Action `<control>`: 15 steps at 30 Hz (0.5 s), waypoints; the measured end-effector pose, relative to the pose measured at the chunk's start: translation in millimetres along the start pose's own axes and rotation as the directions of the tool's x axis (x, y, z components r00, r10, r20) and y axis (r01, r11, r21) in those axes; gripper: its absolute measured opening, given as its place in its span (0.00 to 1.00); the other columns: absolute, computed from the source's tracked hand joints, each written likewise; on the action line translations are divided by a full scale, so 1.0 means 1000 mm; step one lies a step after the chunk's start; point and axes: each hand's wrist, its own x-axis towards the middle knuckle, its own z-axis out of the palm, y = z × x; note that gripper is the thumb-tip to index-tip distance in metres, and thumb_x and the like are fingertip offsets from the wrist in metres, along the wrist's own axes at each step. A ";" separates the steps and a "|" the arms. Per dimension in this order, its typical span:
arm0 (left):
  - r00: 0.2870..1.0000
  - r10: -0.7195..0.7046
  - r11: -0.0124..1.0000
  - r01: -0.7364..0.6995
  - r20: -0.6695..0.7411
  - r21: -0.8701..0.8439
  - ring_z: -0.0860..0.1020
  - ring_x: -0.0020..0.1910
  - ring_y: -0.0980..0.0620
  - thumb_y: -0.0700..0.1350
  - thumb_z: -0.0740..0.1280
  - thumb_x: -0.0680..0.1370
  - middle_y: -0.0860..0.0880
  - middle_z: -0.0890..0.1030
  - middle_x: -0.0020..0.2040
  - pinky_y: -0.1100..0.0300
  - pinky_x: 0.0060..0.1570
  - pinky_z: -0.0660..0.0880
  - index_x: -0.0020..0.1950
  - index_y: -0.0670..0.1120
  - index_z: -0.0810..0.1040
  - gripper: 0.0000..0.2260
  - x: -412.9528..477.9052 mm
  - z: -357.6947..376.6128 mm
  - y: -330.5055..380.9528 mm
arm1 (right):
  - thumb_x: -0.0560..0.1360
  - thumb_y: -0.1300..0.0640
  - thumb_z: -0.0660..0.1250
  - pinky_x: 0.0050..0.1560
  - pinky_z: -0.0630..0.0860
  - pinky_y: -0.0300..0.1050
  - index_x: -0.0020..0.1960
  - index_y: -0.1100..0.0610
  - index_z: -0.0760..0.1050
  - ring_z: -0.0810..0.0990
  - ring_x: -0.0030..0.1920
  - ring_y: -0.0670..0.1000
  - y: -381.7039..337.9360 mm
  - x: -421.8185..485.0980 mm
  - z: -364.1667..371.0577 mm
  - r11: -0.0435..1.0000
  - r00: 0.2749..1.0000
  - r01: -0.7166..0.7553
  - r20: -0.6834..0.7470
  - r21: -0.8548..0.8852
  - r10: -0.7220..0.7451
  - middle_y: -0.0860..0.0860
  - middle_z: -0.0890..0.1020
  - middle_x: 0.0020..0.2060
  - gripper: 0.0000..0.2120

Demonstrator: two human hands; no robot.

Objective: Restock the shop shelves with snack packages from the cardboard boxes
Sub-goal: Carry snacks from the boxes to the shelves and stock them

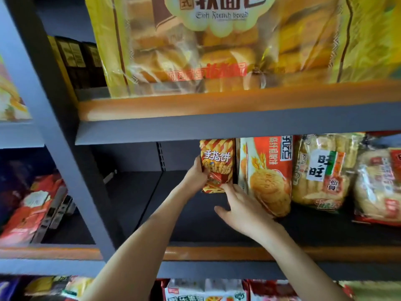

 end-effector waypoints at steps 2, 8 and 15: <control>0.999 -0.035 0.996 0.034 0.017 0.079 0.78 0.54 0.46 0.47 0.59 0.81 0.46 0.78 0.58 0.53 0.51 0.75 0.68 0.44 0.65 0.17 -0.005 -0.002 0.004 | 0.79 0.48 0.61 0.60 0.69 0.43 0.71 0.52 0.60 0.70 0.65 0.50 0.001 0.001 0.003 1.000 1.000 -0.019 0.009 -0.021 0.019 0.48 0.66 0.69 0.23; 0.998 -0.054 0.977 0.055 -0.011 0.205 0.80 0.52 0.48 0.53 0.65 0.74 0.48 0.82 0.52 0.51 0.53 0.77 0.58 0.43 0.75 0.18 -0.048 -0.012 0.006 | 0.79 0.49 0.62 0.62 0.72 0.50 0.71 0.51 0.63 0.73 0.64 0.50 0.001 0.005 0.015 1.000 0.999 -0.017 0.030 0.017 0.016 0.48 0.69 0.69 0.22; 0.927 0.107 0.991 -0.072 -0.359 0.110 0.79 0.48 0.57 0.42 0.65 0.79 0.50 0.80 0.55 0.75 0.46 0.70 0.65 0.47 0.75 0.14 -0.194 -0.015 0.038 | 0.77 0.54 0.65 0.48 0.73 0.42 0.62 0.56 0.74 0.79 0.52 0.52 -0.009 -0.015 0.023 0.940 0.971 0.215 -0.156 0.265 -0.178 0.53 0.79 0.56 0.14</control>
